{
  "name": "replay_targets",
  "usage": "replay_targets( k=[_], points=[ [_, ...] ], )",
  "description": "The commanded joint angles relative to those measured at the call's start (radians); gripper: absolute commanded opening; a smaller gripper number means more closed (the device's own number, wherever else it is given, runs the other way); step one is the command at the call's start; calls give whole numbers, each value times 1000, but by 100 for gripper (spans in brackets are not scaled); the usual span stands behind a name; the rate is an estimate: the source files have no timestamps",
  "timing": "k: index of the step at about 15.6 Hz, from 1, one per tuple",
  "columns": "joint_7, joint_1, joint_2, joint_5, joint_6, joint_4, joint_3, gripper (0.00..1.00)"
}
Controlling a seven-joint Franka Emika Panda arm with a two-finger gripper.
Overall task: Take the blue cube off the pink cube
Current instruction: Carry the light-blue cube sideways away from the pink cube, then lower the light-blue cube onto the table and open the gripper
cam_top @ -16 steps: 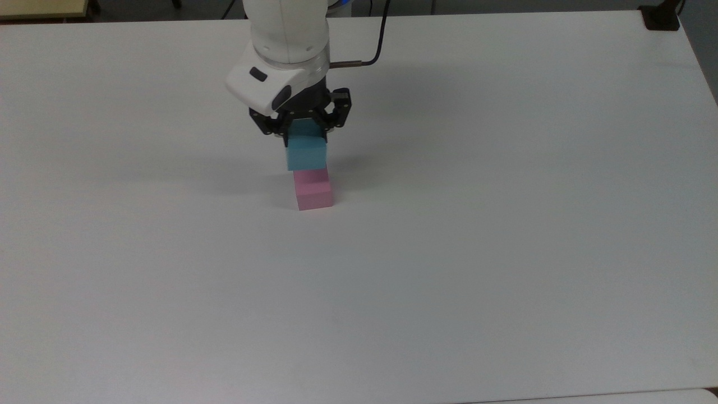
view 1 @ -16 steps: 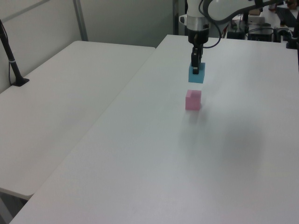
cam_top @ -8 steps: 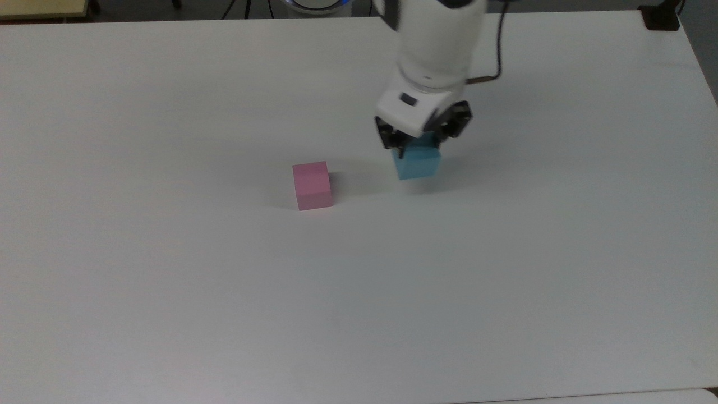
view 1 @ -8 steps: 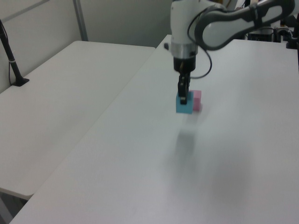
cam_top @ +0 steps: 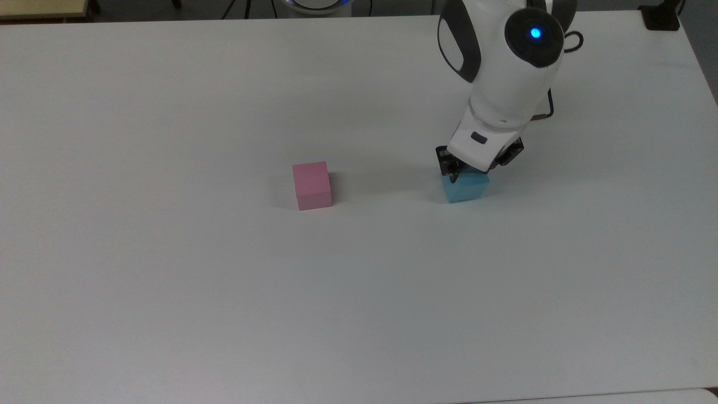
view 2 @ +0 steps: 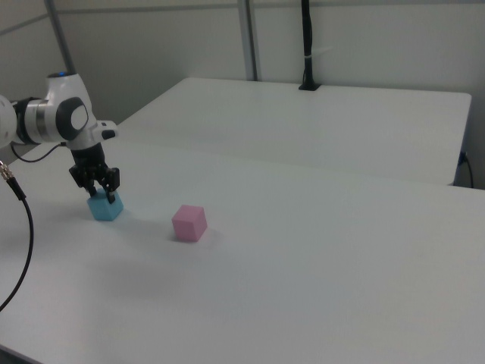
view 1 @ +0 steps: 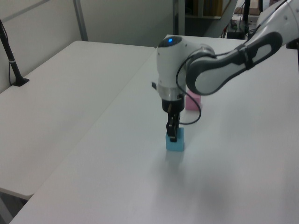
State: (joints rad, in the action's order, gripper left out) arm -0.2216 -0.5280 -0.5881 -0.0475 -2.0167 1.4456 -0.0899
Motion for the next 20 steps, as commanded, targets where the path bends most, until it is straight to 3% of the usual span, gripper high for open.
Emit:
replay_targets(
  k=[1, 4, 7, 10, 13, 15, 16, 17, 18, 20],
  points=[
    [-30, -23, -53, -6, -11, -41, -24, 20],
    [-99, -20, -55, -8, -39, -39, -24, 18],
    [-188, -10, -55, -28, -86, -39, -24, 9],
    [-211, 2, -67, -26, -187, -36, -24, 9],
    [-165, 11, -73, -25, -189, -42, -42, 12],
    [-136, 13, -73, -26, -189, -41, -47, 22],
    [-130, 17, -75, -26, -189, -41, -47, 33],
    [-116, 20, -75, -26, -189, -41, -47, 80],
    [-96, 20, -75, -23, -183, -41, -47, 100],
    [-55, 20, -61, -26, -150, -41, -48, 100]
  ],
)
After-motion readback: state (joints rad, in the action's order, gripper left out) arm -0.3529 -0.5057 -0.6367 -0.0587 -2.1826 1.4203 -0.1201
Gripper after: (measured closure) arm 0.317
